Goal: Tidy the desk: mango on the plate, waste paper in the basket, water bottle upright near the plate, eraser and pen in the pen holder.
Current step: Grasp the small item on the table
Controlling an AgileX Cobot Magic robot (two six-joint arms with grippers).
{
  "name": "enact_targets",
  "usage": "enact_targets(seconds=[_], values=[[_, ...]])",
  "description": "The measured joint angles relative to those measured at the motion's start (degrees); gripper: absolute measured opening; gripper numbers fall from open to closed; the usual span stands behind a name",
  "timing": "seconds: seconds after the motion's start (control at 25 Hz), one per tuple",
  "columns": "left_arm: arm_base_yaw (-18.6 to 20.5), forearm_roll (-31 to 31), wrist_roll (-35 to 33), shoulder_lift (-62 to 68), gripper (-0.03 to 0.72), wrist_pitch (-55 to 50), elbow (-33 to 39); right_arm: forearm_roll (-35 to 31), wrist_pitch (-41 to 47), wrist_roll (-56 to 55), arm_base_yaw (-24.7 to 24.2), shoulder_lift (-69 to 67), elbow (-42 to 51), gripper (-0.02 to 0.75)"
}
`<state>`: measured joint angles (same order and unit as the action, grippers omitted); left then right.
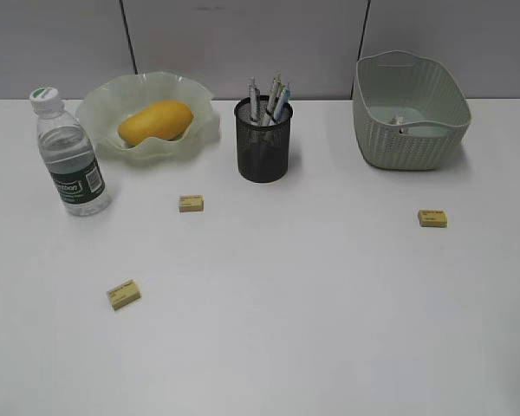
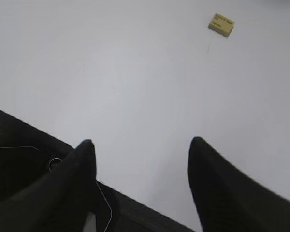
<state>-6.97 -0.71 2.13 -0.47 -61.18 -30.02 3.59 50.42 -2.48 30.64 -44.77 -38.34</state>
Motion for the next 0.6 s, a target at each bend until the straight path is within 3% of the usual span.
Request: enact_targets(seconds=[0.24,0.6], values=[[0.0,0.0,0.0,0.0,0.529,0.0,0.0,0.4,0.7,0.1,0.0,11.7,7.6,0.482],[0.0,0.0,0.0,0.0,0.529,0.0,0.0,0.6,7.4,0.0,0.0,19.6,8.2,0.482]])
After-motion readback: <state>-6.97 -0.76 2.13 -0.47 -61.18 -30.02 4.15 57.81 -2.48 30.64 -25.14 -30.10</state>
